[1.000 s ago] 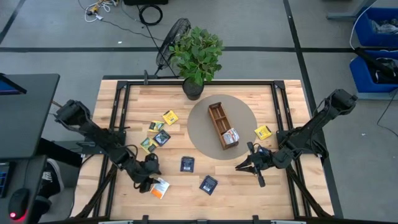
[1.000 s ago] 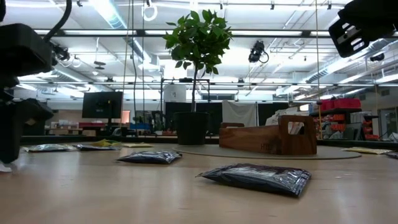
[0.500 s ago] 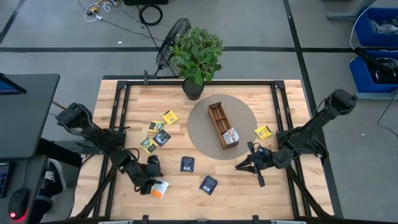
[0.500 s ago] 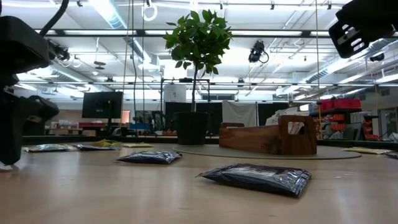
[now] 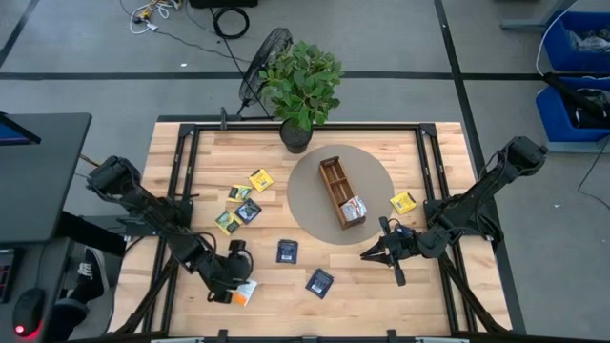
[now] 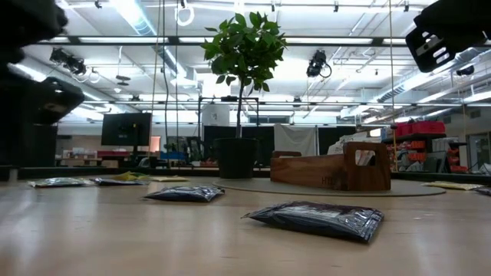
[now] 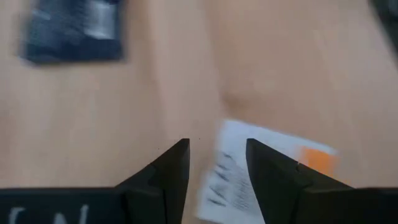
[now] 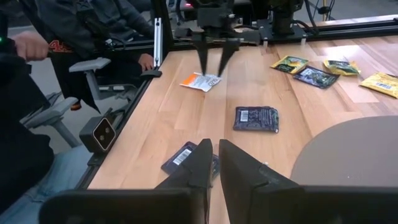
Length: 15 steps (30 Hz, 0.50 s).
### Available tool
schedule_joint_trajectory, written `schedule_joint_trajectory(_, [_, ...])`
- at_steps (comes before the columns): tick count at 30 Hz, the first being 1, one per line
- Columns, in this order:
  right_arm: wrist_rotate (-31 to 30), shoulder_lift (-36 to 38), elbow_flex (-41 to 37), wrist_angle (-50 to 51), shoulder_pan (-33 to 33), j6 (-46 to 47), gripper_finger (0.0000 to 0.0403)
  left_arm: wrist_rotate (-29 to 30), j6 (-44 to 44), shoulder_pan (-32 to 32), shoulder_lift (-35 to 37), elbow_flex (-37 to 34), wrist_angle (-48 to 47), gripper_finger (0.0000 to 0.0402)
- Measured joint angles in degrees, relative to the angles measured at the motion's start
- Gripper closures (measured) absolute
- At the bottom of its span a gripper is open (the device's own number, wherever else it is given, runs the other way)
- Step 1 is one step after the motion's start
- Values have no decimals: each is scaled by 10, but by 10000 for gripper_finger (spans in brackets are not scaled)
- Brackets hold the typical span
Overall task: Pick & Place Tea
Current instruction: Put the white tea bag into the bottom section of the wooden organizer
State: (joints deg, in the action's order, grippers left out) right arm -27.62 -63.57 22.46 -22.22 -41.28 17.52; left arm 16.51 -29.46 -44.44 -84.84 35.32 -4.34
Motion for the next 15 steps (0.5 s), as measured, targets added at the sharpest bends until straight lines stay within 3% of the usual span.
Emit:
schedule_joint_trajectory(3, [0,0,0,1,0,0,365,-21,-2,-10,0,5,-1,239])
schedule_joint_trajectory(15, [-4,0,0,1,0,0,365,22,-22,-21,-66,9,-18,239])
